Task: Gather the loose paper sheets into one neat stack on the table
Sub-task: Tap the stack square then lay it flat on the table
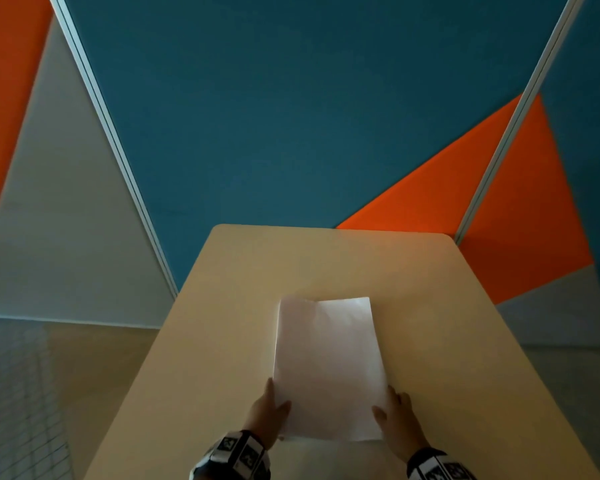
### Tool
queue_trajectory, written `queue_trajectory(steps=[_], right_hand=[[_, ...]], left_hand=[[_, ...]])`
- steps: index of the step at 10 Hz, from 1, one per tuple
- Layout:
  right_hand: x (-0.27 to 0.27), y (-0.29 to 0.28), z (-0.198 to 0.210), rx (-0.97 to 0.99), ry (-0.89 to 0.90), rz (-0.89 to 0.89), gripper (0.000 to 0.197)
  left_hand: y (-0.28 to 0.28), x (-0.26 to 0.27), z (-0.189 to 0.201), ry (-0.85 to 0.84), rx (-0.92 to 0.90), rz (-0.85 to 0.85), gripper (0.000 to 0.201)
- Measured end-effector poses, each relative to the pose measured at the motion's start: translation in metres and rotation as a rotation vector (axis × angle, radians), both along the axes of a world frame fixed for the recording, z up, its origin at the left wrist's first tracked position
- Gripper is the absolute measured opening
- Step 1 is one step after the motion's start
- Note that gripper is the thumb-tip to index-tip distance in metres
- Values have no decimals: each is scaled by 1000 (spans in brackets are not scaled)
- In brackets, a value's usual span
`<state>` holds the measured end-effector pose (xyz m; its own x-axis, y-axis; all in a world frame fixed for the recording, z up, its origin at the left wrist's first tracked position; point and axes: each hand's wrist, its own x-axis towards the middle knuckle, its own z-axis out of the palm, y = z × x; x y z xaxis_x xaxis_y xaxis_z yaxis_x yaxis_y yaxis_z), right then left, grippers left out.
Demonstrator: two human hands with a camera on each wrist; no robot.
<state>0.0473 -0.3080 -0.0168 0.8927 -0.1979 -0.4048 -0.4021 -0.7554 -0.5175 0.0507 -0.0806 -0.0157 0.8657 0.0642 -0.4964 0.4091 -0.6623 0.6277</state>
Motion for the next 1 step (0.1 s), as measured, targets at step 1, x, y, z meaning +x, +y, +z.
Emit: queue_trajectory(steps=[1], right_hand=[[6,-15,-21,-191,-121,59,60]], left_hand=[[17,-5,7,-10,37,-69,76]])
